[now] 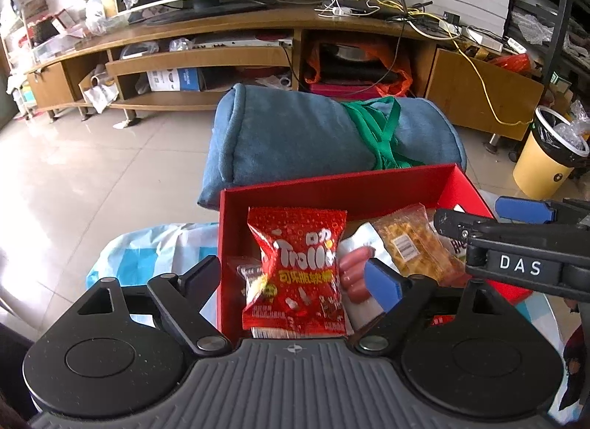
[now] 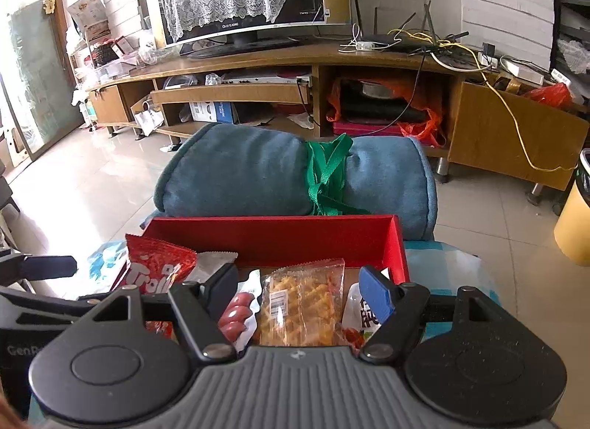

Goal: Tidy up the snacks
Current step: 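Lower the Trolli bag and sausages into the box and open both tools, then grasp the Kaprons wafer with left tool while right tool grasps the purple foil bag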

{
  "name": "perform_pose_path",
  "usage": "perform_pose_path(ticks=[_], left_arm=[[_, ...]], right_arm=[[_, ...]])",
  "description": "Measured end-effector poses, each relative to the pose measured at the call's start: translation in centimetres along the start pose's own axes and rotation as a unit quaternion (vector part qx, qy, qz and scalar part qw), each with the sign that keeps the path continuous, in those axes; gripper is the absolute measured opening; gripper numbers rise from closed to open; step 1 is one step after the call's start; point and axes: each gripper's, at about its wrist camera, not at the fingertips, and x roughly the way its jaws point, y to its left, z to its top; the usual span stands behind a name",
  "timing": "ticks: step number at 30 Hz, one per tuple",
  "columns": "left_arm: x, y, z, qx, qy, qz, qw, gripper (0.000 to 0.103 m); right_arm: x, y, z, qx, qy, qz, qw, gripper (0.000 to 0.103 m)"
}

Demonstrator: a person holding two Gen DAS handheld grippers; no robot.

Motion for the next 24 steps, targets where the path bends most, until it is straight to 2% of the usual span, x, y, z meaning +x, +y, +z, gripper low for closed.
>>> perform_pose_path(ticks=[10,19,24], left_arm=[[-0.9,0.0,-2.1,-0.004,0.024,-0.016,0.9996,0.089],[-0.1,-0.4,-5.9,-0.023,0.091,-0.043,0.9947,0.089],[1.2,-2.1,-7.5,-0.003,0.118,-0.046,0.9919,0.089]], right_arm=[[-1.9,-0.5,-1.8,-0.003,0.012,-0.010,1.000,0.072],[-3.6,-1.8,-4.1,-0.009,0.032,-0.020,0.999,0.072],[-4.2,-3.3,-4.9,-0.003,0.041,-0.025,0.999,0.072]])
